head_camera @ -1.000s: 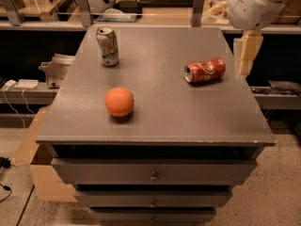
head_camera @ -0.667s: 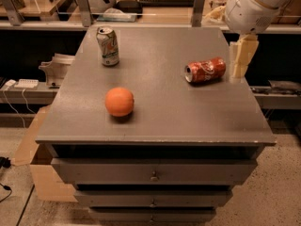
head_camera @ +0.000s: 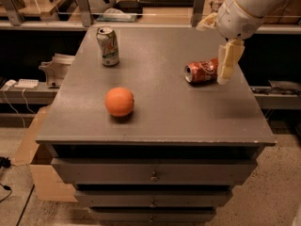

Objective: Move coke can near 7up can

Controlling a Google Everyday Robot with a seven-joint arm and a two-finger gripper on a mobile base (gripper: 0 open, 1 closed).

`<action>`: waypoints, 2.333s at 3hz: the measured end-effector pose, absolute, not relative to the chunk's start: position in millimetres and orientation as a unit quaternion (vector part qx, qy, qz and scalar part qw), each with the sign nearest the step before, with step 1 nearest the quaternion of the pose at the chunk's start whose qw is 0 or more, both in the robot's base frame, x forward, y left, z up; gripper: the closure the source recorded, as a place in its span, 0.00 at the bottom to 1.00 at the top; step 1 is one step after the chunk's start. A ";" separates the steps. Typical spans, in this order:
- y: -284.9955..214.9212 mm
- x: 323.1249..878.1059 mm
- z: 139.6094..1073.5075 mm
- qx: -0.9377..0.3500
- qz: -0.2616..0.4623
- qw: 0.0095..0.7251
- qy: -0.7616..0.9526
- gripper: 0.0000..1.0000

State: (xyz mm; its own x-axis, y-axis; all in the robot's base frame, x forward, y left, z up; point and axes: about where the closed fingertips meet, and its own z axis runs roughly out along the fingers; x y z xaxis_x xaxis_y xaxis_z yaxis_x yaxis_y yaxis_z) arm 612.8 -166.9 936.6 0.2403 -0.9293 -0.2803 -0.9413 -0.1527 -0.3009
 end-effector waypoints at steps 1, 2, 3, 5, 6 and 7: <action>-168.8 626.1 919.8 -0.743 0.036 0.226 0.629 0.00; -173.5 636.4 902.7 -0.723 0.054 0.247 0.643 0.00; -178.4 645.4 887.9 -0.708 0.070 0.260 0.653 0.00; -181.4 657.9 865.5 -0.699 0.091 0.253 0.663 0.00; -181.6 661.5 859.1 -0.698 0.097 0.247 0.665 0.17; -182.0 663.4 854.9 -0.697 0.101 0.242 0.667 0.41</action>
Offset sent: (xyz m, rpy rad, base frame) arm 0.0322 -0.0180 -0.0501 0.1928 0.0341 -0.1227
